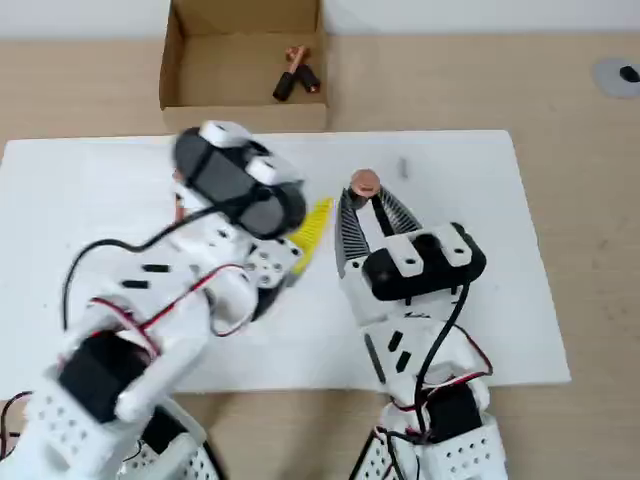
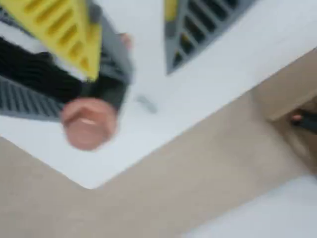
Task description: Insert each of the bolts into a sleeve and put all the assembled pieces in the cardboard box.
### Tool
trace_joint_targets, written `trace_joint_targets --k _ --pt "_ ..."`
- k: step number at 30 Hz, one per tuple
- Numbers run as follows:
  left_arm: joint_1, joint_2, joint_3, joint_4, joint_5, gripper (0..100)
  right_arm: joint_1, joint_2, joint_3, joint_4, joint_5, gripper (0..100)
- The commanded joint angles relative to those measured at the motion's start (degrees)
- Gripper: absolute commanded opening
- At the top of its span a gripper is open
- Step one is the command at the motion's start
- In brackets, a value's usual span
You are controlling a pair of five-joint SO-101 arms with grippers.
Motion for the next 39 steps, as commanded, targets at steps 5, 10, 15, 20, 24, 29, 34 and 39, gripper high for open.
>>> trace_joint_targets --k 5,10,15,20,24,29,34,39 --pt "-11.52 -0.48 -17.67 21.98 -0.09 10 0.66 3.12 -10.77 -2.2 -0.18 0.9" --pt "-20.75 -0.84 -16.7 31.03 -0.09 10 0.57 22.81 -24.31 -5.8 -0.18 0.9" --pt "-30.33 -0.92 -9.05 31.21 -0.09 10 0.48 45.67 -41.36 -5.71 -0.18 0.9" --pt "-40.09 -0.92 1.32 27.96 0.26 10 0.48 66.24 -60.26 -3.69 -0.18 0.9" --pt "-47.82 -0.92 10.2 23.91 0.0 10 0.66 82.51 -75.03 -2.64 -0.44 0.9" --pt "-53.63 -0.92 19.52 20.92 -0.09 10 0.66 100.62 -89.8 -7.74 -0.44 0.9" --pt "-54.77 -0.92 23.47 21.27 -0.09 10 2.24 117.76 -102.9 -12.4 -0.44 0.9" --pt "-54.77 -0.92 25.41 21.36 -0.09 10 3.47 134.46 -115.21 -17.49 -2.2 0.9"
